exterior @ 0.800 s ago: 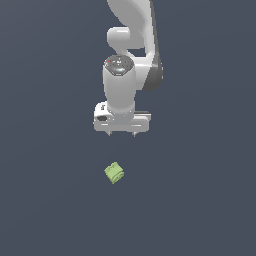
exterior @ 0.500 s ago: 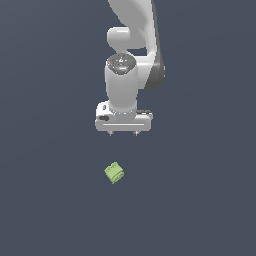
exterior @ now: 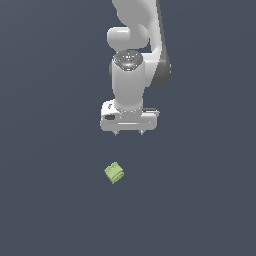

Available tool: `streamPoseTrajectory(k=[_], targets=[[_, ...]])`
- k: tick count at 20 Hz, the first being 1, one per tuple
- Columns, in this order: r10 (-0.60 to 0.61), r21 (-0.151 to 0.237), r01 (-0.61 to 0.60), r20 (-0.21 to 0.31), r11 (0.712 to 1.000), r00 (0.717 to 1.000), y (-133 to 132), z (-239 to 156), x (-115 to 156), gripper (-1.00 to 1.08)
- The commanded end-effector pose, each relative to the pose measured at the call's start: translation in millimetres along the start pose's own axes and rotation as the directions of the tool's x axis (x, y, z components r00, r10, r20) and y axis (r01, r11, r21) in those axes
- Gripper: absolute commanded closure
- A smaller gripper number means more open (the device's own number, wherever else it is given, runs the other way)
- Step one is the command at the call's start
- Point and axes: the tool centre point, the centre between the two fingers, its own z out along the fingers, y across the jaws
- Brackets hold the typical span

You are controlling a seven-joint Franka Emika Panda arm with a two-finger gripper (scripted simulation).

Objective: Pick up the object and move it to a goal position.

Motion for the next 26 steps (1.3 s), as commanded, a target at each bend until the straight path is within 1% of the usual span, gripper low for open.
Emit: streamPoseTrajectory(k=[1,8,16,21,26], targets=[[0.001,0.0,-0.001,0.0,1.0,1.0,0.1,-0.1,-0.1,-0.92],[-0.042,-0.002,0.042,0.001,0.999,0.999,3.2,4.5,7.6,-0.92],[-0.161,-0.007,0.161,0.004,0.987,0.987,12.9,18.8,28.8,-0.92],[-0.272,-0.01,0.273,0.008,0.962,0.962,22.9,34.0,47.8,-0.92],[-0.389,-0.009,0.389,0.011,0.921,0.921,35.0,52.1,66.8,-0.92]])
